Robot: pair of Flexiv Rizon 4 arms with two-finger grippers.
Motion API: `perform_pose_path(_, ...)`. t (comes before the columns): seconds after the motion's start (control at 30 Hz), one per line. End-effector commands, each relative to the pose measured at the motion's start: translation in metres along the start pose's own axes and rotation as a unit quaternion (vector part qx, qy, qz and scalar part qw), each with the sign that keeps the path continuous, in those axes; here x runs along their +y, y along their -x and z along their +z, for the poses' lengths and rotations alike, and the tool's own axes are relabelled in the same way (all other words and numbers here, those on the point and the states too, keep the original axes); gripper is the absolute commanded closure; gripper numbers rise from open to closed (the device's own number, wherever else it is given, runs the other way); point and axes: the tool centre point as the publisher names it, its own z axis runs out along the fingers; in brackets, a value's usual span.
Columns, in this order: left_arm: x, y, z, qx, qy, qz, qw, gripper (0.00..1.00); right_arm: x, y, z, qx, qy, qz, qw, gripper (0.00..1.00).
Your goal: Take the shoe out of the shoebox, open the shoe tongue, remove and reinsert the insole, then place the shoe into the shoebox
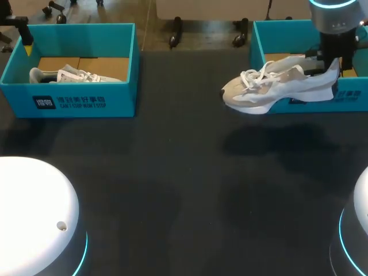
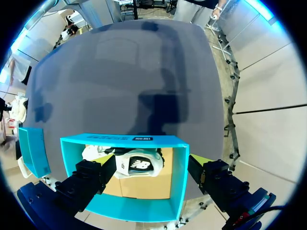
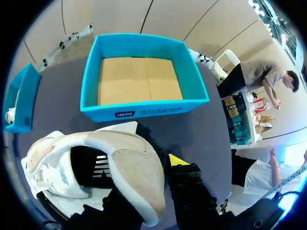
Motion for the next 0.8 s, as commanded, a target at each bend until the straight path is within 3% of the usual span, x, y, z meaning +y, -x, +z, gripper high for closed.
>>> perform_pose_path(0.03,0.000,0.000,-0.001,0.002,0.000,0.000,1.000,0.00,-0.002,-0.016,0.007,-0.016,-0.003,-0.001,1.000,1.00)
perform_pose_path(0.27,0.000,0.000,-0.001,0.002,0.000,0.000,1.000,0.00,-0.027,-0.036,0.024,-0.002,-0.014,0.003,1.000,1.00)
perform_pose_path(0.43,0.000,0.000,-0.001,0.002,0.000,0.000,1.000,0.00,-0.048,-0.058,0.042,-0.027,-0.016,0.013,0.999,1.00)
perform_pose_path(0.6,0.000,0.000,-0.001,0.002,0.000,0.000,1.000,0.00,-0.073,-0.062,0.050,0.009,-0.045,0.018,0.999,1.00)
perform_pose_path(0.8,0.000,0.000,-0.001,0.002,0.000,0.000,1.000,0.00,-0.073,-0.062,0.050,0.009,-0.045,0.018,0.999,1.00)
